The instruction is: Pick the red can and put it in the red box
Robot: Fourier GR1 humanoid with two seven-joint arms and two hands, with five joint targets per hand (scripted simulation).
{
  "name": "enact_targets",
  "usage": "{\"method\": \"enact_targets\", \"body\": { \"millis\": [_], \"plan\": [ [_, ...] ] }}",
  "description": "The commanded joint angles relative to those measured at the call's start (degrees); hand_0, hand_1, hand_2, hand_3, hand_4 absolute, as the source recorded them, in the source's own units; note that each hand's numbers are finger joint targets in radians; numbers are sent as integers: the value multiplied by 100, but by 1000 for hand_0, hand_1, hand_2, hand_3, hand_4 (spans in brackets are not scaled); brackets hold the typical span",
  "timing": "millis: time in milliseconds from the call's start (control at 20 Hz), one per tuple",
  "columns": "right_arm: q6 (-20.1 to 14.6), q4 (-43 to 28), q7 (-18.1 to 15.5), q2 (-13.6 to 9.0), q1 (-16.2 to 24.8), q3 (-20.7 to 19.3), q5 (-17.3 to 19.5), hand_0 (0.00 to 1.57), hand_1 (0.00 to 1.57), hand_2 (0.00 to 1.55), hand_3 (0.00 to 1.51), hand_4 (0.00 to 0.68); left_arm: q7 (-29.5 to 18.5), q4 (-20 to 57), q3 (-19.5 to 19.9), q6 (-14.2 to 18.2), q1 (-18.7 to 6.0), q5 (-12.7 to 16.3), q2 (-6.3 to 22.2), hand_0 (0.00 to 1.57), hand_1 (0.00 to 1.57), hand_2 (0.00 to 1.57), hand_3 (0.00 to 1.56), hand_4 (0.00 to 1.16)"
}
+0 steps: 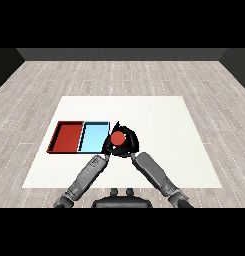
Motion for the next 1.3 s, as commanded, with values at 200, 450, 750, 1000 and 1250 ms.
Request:
{"method": "enact_targets", "body": {
  "millis": [200, 450, 750, 1000, 1250],
  "plan": [
    [112, 401, -513, 41, -154, 64, -352, 1503, 1503, 1452, 1400, 523, 80, 369, -402, 726, -279, 285, -65, 1552, 1552, 1479, 1384, 868],
    [-301, -207, -87, 40, -150, 289, -183, 1467, 1467, 1439, 1392, 561, 894, -39, -302, 836, -324, -307, -63, 1571, 1571, 1536, 1446, 996],
    [-10, -291, -124, 38, 81, 97, -80, 1518, 1518, 1450, 1391, 541, 520, 364, -782, 1537, -755, 187, -60, 1571, 1571, 1495, 1340, 857],
    [92, 164, -487, 39, -128, -87, -177, 1517, 1517, 1461, 1398, 547, 553, 190, -773, 1665, -790, 293, -60, 1571, 1571, 1526, 1425, 873],
    [384, -108, -187, 39, -119, 29, -555, 1402, 1402, 1408, 1370, 471, -133, 260, -327, 1067, -311, 412, -60, 1571, 1571, 1546, 1469, 1025]
  ]
}}
